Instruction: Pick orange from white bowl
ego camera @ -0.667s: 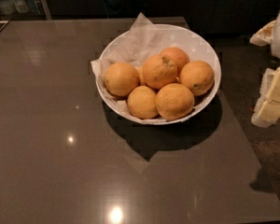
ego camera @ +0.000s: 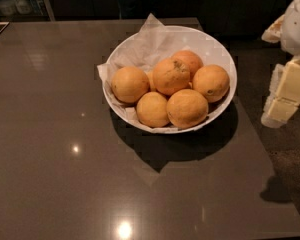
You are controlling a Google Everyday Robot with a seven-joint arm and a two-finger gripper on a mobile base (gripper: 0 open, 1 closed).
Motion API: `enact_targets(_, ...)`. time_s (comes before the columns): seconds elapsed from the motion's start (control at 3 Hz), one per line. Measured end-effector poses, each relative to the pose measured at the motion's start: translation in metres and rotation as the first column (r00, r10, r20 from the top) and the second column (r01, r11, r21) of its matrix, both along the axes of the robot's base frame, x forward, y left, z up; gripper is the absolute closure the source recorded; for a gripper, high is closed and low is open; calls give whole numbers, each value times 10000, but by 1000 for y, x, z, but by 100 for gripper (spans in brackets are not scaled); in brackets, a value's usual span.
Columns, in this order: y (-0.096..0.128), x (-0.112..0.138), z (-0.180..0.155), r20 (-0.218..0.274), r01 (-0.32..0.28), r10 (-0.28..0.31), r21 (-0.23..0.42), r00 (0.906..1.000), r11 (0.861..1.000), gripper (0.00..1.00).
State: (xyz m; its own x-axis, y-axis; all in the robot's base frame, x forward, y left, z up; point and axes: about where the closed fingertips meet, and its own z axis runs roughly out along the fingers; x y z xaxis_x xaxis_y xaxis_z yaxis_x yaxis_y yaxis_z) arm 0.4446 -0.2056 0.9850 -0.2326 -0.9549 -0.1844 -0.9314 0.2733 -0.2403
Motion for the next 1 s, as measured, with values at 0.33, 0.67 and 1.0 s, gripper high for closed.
enact_targets(0.33, 12, 11, 8, -135, -12, 8, -311, 9999, 9995, 0)
enact_targets(0.67, 31, 18, 11, -255, -691, 681, -427, 9974, 9967, 0)
enact_targets(1.0, 32, 18, 11, -252, -744, 734, -430, 9970, 9963, 0)
